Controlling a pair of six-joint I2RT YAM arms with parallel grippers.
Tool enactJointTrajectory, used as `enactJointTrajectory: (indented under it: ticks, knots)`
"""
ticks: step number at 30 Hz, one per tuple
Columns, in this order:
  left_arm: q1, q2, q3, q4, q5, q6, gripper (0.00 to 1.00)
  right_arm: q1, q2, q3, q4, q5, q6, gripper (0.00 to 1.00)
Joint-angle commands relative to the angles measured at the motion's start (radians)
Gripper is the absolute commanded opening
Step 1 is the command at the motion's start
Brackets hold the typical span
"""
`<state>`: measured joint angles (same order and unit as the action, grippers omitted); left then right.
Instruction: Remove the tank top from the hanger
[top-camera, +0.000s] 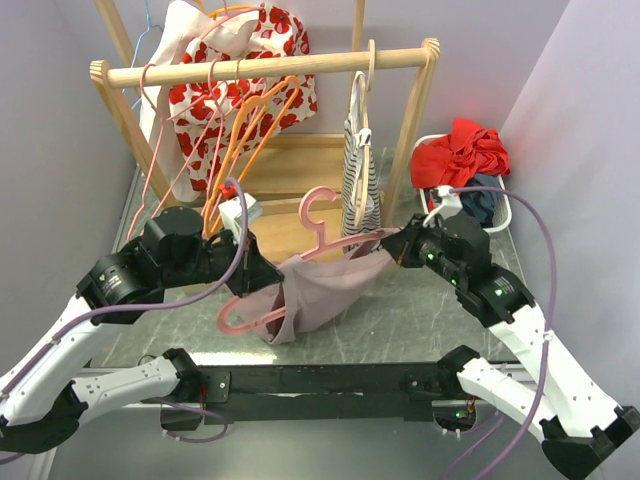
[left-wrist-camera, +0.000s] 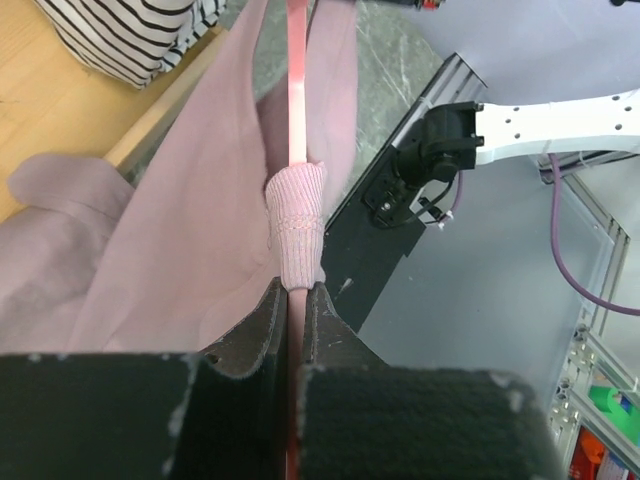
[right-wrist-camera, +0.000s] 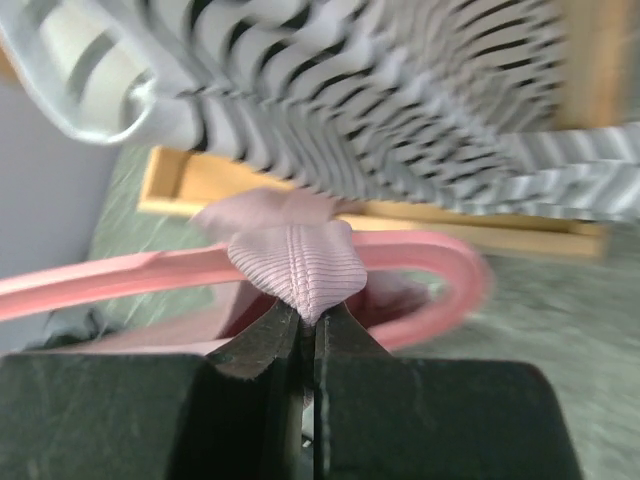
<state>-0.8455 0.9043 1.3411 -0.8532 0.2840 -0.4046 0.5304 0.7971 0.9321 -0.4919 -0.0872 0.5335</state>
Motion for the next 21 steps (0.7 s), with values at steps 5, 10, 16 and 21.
enactJointTrajectory:
  ticks: [5,10,16,21]
  knots:
    - [-0.003,-0.080,0.032,-0.014,0.027,0.018,0.01,-0.055,0.032,0.100,-0.187,0.322,0.028,0.00]
    - [-0.003,-0.145,0.032,0.075,-0.012,0.006,0.01,-0.113,0.093,0.005,-0.228,0.238,0.040,0.00]
    - [-0.003,-0.140,-0.039,0.167,-0.005,-0.016,0.01,-0.092,0.028,-0.078,-0.172,-0.058,0.006,0.00]
    - [-0.003,-0.101,-0.076,0.192,0.004,-0.004,0.01,-0.049,-0.160,-0.047,-0.192,-0.089,0.037,0.64]
